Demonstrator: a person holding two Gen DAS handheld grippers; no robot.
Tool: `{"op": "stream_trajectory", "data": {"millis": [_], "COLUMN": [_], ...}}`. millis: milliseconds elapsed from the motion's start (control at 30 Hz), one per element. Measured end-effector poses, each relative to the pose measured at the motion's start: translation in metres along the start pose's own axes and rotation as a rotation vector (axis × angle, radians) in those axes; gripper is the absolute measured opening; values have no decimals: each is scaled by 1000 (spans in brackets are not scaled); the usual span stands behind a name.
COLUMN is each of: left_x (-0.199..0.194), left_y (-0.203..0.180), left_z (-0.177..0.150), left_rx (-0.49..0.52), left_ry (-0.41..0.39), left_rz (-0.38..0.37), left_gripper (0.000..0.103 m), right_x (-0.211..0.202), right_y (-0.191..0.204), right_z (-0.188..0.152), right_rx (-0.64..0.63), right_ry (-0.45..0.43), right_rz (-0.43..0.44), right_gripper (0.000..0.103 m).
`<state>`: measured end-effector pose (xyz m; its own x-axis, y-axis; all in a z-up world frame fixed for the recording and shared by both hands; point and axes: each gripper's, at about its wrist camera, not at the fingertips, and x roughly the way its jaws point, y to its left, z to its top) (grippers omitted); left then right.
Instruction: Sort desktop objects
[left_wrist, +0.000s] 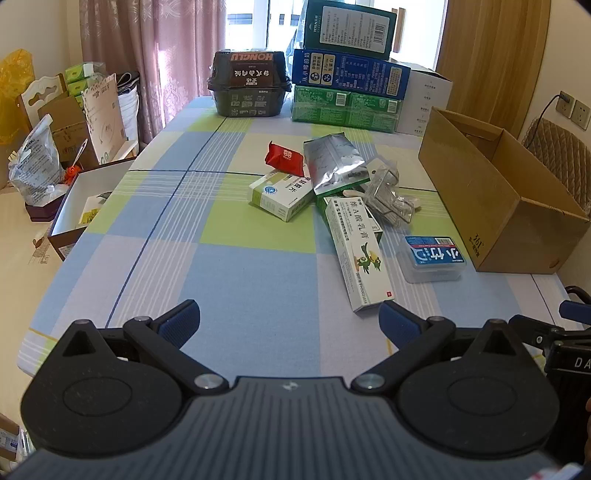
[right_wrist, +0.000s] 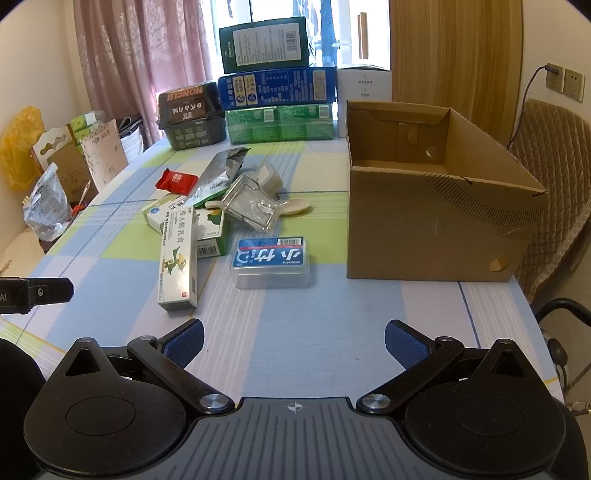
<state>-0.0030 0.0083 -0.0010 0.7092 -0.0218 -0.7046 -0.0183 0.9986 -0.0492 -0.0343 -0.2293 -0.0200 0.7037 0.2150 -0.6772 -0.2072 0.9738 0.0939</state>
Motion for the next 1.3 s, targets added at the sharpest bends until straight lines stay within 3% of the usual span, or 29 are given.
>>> {"op": "stream_trajectory", "data": {"millis": [1300], "left_x": [3], "left_y": [2], "left_z": [-2], "left_rx": [-1], "left_ry": [10], "left_rz": [-4], "left_gripper": [101], "right_x": [2], "right_y": [1], "right_z": [0], "right_rx": [-6], "right_ry": [2], "right_rz": [-4], "right_gripper": [101]}}
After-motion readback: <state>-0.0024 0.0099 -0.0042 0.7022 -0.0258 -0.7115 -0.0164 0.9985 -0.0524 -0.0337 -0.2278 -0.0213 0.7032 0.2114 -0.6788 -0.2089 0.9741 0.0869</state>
